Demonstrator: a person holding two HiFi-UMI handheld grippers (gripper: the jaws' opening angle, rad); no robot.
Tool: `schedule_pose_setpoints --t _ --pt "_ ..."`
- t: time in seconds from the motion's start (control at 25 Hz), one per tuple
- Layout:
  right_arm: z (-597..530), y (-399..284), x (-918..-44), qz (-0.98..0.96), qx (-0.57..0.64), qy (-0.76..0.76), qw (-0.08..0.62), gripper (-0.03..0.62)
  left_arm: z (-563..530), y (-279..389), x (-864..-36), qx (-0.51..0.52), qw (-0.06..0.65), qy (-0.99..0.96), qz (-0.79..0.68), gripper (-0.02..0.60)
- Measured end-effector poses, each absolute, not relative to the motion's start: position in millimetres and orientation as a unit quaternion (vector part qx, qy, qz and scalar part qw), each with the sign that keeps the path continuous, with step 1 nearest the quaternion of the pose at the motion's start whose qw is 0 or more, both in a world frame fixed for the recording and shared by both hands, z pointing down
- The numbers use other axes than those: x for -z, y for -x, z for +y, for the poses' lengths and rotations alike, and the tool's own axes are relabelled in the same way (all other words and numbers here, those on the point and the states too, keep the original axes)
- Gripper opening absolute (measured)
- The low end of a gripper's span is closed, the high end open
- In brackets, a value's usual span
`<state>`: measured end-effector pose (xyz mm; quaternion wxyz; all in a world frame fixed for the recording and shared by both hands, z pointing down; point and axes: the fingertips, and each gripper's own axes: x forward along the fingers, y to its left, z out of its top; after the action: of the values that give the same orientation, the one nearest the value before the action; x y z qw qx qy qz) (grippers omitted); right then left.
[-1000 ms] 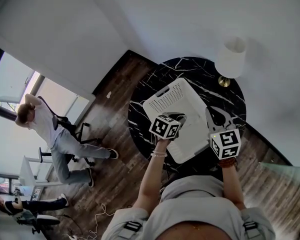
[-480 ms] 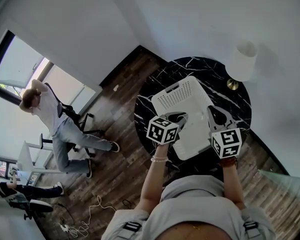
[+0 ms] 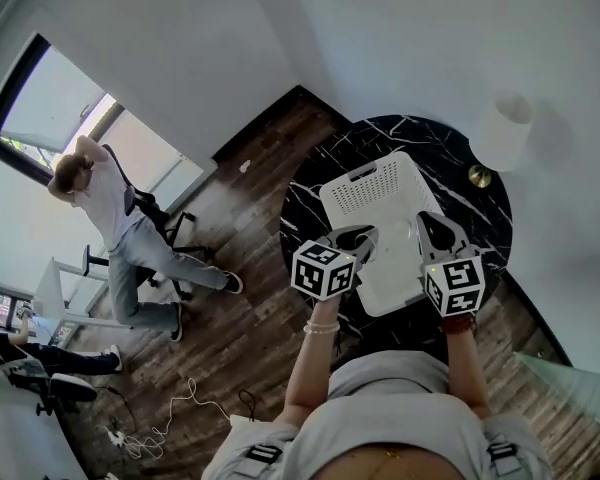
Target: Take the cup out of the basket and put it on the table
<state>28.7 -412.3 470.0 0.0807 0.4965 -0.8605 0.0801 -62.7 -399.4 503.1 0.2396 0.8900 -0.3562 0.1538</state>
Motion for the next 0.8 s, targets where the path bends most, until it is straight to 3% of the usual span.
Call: schedule_pose_setpoints --t 0.8 --pt "-411.3 9.4 -447.5 -0.883 -0.056 -0.461 0.067 0.009 -379.6 87.9 -461.8 -0.092 0.202 -0.879 -0.422 0.032"
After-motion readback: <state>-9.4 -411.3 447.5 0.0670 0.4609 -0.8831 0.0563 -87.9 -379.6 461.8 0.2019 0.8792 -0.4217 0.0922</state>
